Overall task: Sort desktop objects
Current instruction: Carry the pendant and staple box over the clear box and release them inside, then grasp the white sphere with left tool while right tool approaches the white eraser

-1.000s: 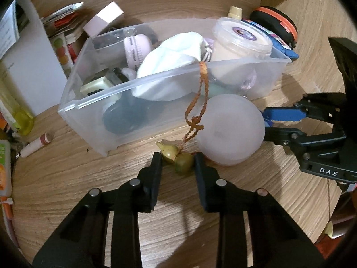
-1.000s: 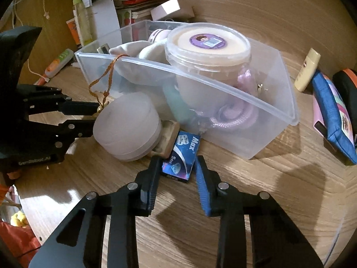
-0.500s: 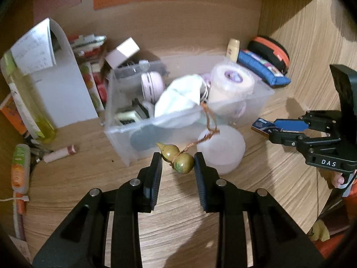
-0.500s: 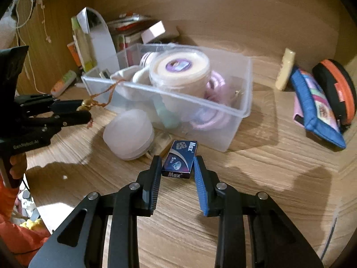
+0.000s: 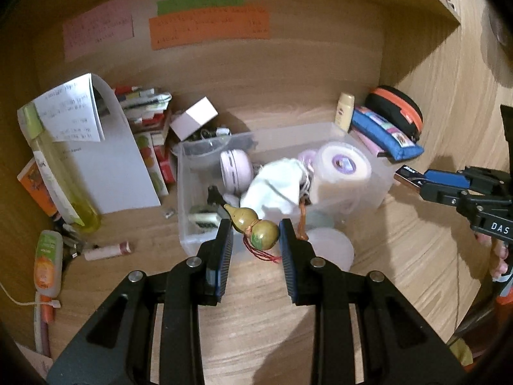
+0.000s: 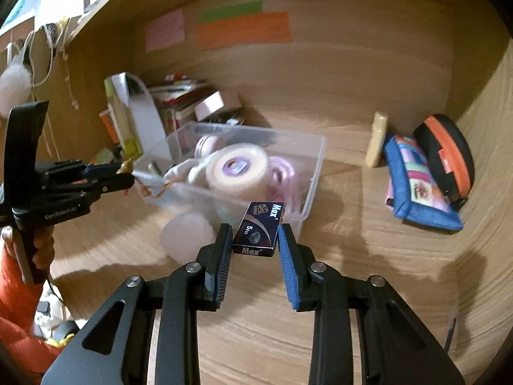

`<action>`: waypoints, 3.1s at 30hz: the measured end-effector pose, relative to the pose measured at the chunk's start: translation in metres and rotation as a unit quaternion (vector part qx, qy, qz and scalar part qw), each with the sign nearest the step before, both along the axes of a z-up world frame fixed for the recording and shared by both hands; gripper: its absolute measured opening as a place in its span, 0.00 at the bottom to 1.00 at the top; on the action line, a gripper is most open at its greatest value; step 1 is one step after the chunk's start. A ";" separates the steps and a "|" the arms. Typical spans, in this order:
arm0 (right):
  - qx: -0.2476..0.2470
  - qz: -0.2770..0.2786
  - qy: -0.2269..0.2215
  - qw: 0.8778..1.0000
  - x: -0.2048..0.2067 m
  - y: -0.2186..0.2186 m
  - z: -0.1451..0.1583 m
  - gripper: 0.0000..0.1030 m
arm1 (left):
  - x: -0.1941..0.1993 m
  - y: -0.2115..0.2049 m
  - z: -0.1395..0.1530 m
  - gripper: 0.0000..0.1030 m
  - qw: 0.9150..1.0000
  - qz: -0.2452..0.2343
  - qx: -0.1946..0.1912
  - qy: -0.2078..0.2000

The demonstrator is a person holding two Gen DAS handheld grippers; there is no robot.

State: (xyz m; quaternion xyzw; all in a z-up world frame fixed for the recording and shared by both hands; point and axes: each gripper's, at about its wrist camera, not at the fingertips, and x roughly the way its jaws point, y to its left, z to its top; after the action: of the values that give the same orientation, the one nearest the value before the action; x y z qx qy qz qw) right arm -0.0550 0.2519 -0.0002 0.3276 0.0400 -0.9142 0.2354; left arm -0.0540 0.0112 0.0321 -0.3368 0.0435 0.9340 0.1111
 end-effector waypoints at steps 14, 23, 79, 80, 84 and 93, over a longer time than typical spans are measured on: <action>0.011 -0.011 0.009 1.000 -0.034 -0.006 0.001 0.26 | -0.048 -0.010 -0.018 0.28 0.998 0.029 0.029 -0.048; 0.034 -0.010 -0.010 0.999 -0.060 -0.018 -0.013 0.26 | -0.060 -0.009 -0.021 0.28 0.998 0.035 0.024 -0.046; 0.074 0.019 -0.053 0.996 -0.004 0.000 -0.052 0.68 | -0.034 0.073 -0.078 0.73 0.982 -0.086 0.024 -0.166; 0.074 0.021 -0.057 0.995 -0.005 0.000 -0.054 0.68 | -0.035 0.072 -0.078 0.67 0.983 -0.082 0.026 -0.165; 0.067 0.026 -0.070 0.995 -0.010 -0.002 -0.059 0.68 | -0.036 0.065 -0.078 0.63 0.982 -0.078 0.049 -0.166; 0.066 0.047 -0.086 0.993 -0.020 -0.029 -0.069 0.68 | -0.016 0.054 -0.066 0.63 0.989 -0.057 0.046 -0.129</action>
State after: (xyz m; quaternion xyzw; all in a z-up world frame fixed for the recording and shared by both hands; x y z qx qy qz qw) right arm -0.0752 0.2227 -0.0687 0.4176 0.0952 -0.8658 0.2587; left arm -0.0701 0.0649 -0.0339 -0.4456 0.0049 0.8761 0.1842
